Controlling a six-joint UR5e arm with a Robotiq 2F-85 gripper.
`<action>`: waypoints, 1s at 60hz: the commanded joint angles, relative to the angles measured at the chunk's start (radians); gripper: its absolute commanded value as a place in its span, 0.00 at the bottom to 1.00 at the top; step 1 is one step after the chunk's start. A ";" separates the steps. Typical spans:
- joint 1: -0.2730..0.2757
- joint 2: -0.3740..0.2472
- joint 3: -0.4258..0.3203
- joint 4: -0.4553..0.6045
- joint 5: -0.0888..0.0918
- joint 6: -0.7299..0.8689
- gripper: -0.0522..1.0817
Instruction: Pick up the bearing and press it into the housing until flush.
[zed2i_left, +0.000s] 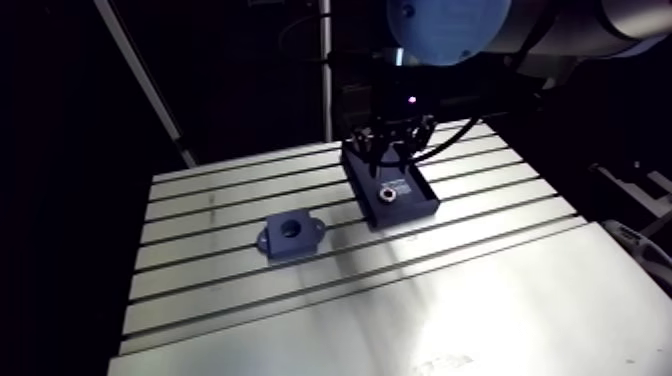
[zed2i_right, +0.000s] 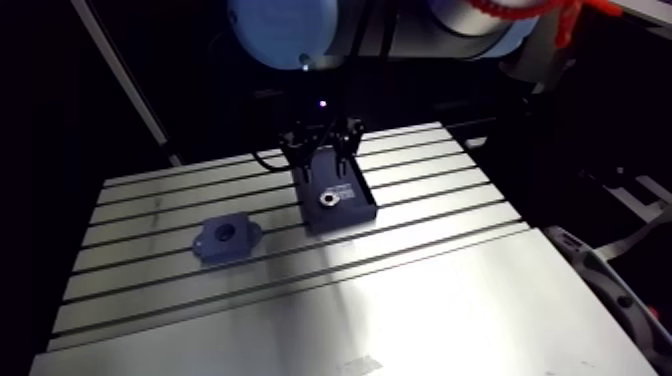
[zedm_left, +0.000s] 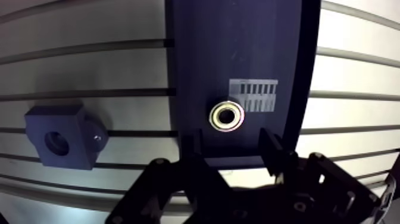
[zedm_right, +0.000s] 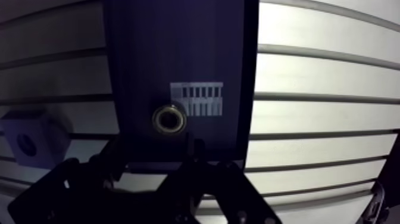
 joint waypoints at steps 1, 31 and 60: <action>-0.001 0.008 0.008 -0.005 -0.002 0.000 0.41; -0.004 0.013 0.031 -0.043 -0.003 -0.004 0.41; -0.004 0.027 0.031 -0.048 -0.003 0.000 0.41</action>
